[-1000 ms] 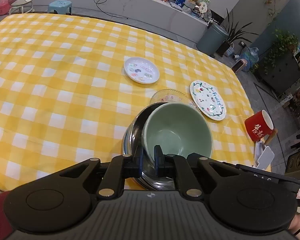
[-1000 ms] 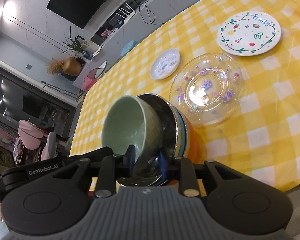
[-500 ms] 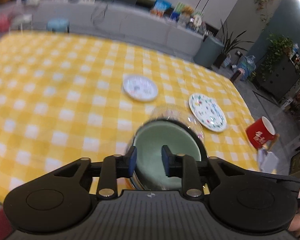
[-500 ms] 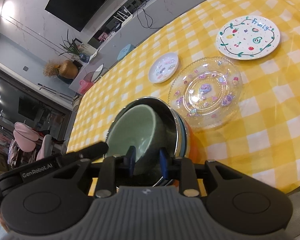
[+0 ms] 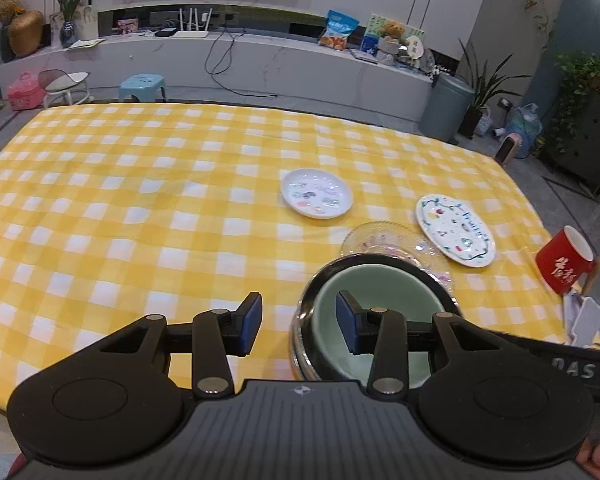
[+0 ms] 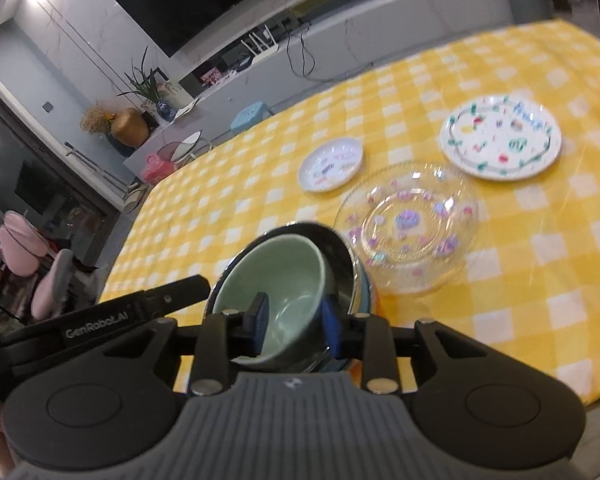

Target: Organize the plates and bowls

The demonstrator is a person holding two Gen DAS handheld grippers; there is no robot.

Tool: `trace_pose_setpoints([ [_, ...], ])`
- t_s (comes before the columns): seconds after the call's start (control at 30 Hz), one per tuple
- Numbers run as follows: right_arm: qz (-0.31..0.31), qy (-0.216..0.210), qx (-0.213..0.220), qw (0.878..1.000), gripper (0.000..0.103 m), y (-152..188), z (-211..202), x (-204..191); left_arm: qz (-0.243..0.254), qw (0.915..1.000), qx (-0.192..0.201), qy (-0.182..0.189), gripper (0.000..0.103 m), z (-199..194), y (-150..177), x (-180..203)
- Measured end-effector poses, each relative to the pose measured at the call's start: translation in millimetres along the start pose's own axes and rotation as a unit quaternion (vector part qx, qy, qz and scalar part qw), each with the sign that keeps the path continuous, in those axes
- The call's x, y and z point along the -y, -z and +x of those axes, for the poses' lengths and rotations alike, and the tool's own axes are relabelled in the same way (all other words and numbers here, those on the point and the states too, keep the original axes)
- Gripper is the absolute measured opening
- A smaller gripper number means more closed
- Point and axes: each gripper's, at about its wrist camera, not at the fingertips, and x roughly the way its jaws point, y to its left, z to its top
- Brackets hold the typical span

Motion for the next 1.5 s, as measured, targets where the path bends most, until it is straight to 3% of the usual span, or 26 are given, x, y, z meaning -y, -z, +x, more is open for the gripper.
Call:
trace_pose_setpoints([
  [0.27, -0.034, -0.001, 0.02, 0.999, 0.03, -2.1, -9.0, -5.6, 0.007, 0.9999, -0.006, -0.01, 0.049, 0.9, 1.6, 2.0],
  [0.37, -0.026, -0.011, 0.022, 0.999, 0.04, -3.1, -12.1, -5.3, 0.009, 0.9999, -0.007, -0.01, 0.05, 0.0, 1.1, 3.4],
  [0.63, -0.004, -0.013, 0.034, 0.999, 0.042, -10.6, -22.8, 8.0, 0.008, 0.9999, 0.003, -0.012, 0.05, -11.9, 0.1, 8.7],
  [0.87, 0.011, 0.0, 0.062, 0.998, 0.046, -21.3, -43.2, 27.3, 0.004, 0.9994, 0.029, 0.02, 0.052, -34.7, -4.2, 32.6],
  [0.93, 0.009, 0.007, 0.071, 0.997, 0.054, -24.2, -49.9, 32.5, 0.003, 0.9992, 0.034, 0.019, 0.052, -39.9, -4.1, 44.0],
  [1.1, 0.012, 0.033, 0.085, 0.996, 0.055, -29.8, -62.3, 49.7, 0.017, 0.9961, 0.085, 0.013, 0.053, -56.3, 10.7, 74.8],
  [1.27, 0.019, 0.054, 0.074, 0.996, 0.055, -39.1, -56.6, 65.0, 0.036, 0.9964, 0.066, 0.04, 0.052, -50.4, 42.7, 108.4],
  [1.3, 0.02, 0.057, 0.076, 0.995, 0.055, -42.1, -54.9, 68.1, 0.04, 0.9965, 0.058, 0.044, 0.048, -46.2, 51.7, 115.0],
  [1.5, 0.002, 0.061, 0.071, 0.996, 0.055, -63.8, -38.7, 82.3, 0.07, 0.9968, 0.019, 0.033, 0.044, -13.3, 85.0, 141.8],
])
